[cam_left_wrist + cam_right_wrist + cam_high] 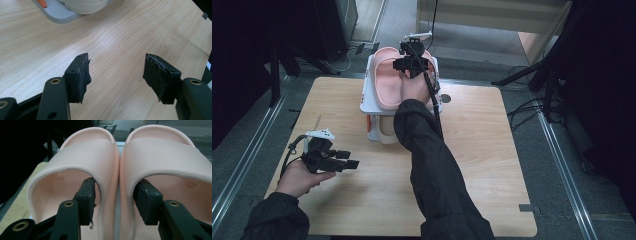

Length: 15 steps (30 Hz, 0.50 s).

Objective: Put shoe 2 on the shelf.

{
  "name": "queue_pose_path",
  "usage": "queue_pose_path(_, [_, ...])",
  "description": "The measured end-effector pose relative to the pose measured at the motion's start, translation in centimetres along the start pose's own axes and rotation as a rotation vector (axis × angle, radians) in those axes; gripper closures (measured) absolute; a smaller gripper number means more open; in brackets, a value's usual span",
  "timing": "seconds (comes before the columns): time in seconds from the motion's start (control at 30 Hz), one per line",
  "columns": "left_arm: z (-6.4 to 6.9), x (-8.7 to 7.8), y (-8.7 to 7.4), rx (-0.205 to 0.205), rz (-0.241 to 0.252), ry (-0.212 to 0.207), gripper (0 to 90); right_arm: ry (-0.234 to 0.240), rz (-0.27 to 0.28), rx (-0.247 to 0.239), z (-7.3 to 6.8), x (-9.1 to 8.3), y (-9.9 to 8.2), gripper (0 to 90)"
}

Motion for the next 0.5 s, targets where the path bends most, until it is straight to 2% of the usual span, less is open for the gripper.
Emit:
queue_pose_path(0.3, [-0.1,-0.1,-0.1,-0.005,-0.004,0.004,37.1,0.057,-0.014,0.002,0.4,-1.1,-0.2,50.8])
queue_pose_path(0.5, [-0.1,-0.1,-0.1,-0.005,-0.006,0.009,37.0,0.108,-0.024,-0.022,0.5,-2.0,-0.7,50.8])
Point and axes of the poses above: each handheld gripper's, and its own axes: x roughly forward along the jaws, y roughly out of its top, z roughly to its right, the point moved 6 cm from there along x, roughly forward along the jaws, and after that the axes turned 5 degrees about z, right-handed, at the moved point
